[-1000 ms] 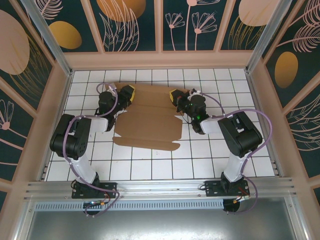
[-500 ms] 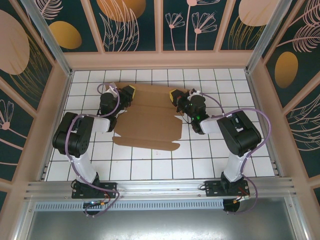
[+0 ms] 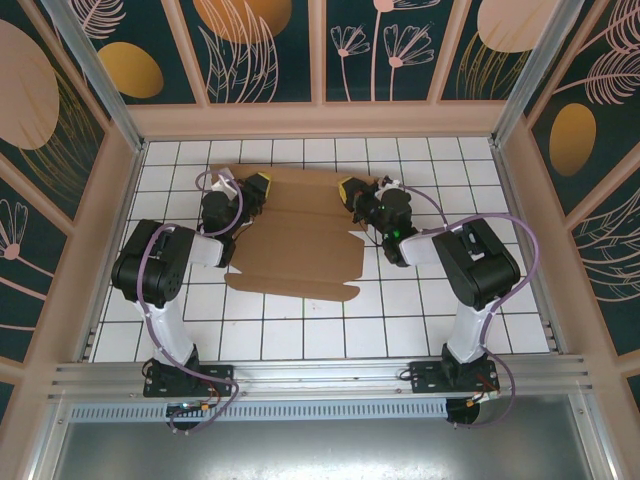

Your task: Fold the paper box

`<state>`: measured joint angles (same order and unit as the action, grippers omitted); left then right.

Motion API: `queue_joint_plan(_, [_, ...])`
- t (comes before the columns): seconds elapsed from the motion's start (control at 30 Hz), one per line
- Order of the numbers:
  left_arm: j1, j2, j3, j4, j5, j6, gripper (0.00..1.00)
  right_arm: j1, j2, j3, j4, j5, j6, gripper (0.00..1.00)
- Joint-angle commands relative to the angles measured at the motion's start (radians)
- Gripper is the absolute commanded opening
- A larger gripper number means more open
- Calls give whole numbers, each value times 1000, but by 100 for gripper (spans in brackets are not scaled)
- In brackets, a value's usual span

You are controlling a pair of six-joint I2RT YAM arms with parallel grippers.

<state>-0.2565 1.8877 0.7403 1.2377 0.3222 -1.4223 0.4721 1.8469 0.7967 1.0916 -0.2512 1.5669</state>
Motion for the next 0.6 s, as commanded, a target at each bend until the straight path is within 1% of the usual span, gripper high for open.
queue_joint_plan(0.0, [-8, -2, -21, -46, -37, 28, 9, -3, -2, 28, -47, -67, -38, 29])
queue_joint_plan(0.07, [-8, -25, -17, -79, -56, 35, 8, -14, -38, 14, -76, -90, -99, 39])
queue_joint_plan(0.17, [-7, -62, -16, -132, -87, 57, 6, -31, -123, -23, -166, -132, -237, 49])
queue_joint_plan(0.23, [-8, -77, -21, -142, -105, 64, 6, -41, -201, -70, -256, -119, -334, 53])
queue_joint_plan(0.33, [-10, -81, -31, -140, -120, 59, 6, -47, -338, -149, -381, -48, -496, 53])
queue_joint_plan(0.4, [-12, -76, -33, -134, -121, 54, 5, -39, -403, -167, -475, -13, -613, 47])
queue_joint_plan(0.43, [-13, -75, -35, -131, -122, 53, 5, -28, -423, -158, -536, -6, -676, 41])
queue_joint_plan(0.5, [-18, -76, -44, -126, -129, 50, 5, 10, -433, -118, -681, 37, -796, 28])
queue_joint_plan(0.57, [-20, -84, -55, -121, -137, 45, 5, 68, -405, -50, -850, 99, -940, 14])
